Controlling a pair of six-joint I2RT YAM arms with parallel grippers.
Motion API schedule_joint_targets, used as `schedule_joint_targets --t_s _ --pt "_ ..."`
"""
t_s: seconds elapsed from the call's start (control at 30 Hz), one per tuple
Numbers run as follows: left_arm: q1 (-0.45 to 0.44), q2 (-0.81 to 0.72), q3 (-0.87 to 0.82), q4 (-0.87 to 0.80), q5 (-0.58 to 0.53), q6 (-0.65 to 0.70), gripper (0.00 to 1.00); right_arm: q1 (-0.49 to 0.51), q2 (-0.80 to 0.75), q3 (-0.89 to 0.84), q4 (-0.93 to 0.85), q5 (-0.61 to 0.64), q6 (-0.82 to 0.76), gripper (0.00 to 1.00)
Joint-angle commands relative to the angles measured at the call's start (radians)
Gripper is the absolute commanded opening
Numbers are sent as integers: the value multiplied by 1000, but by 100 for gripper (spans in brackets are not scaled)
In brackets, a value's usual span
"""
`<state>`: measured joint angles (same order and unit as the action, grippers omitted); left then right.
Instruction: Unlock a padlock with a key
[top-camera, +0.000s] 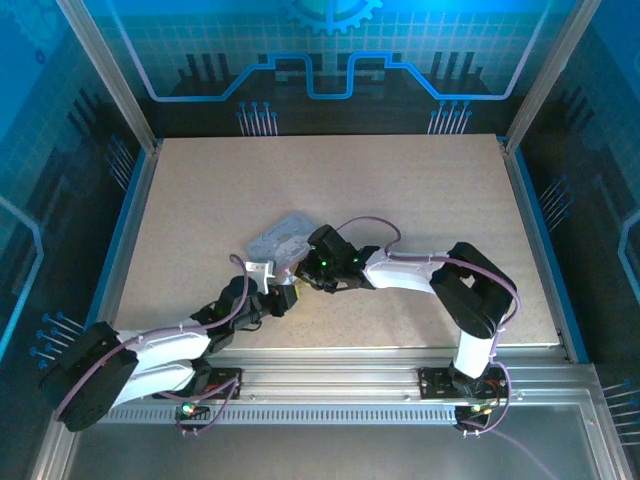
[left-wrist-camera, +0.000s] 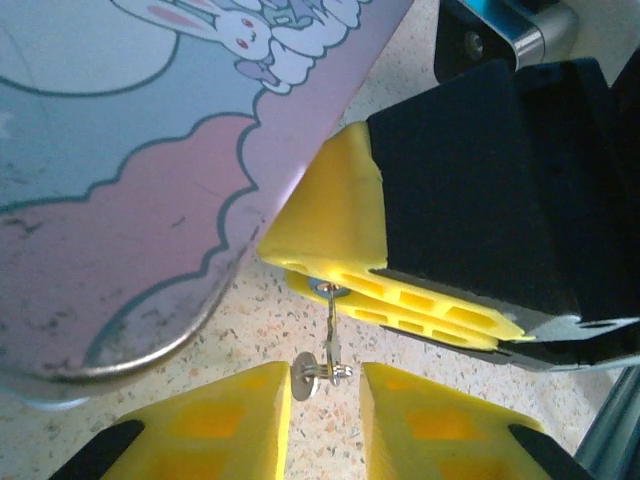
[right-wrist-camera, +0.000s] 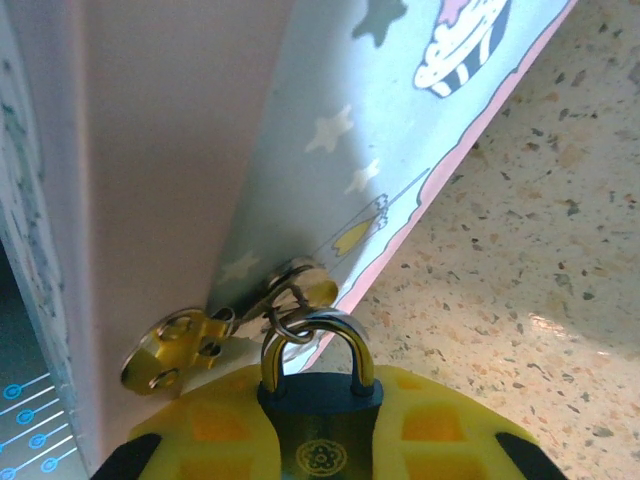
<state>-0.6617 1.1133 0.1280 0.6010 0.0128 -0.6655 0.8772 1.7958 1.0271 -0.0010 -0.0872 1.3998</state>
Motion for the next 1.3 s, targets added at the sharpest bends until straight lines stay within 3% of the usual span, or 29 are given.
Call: schedule_joint_targets --t_s 0.0,0.63,1.27 --pt "13 36 -1 83 10 -19 25 9 11 -10 35 -9 16 0" --pt "25 143 4 209 20 -25 0 9 7 -37 81 -32 50 0" --pt "31 313 -22 553 -27 23 0 21 36 -65 145 -81 103 0"
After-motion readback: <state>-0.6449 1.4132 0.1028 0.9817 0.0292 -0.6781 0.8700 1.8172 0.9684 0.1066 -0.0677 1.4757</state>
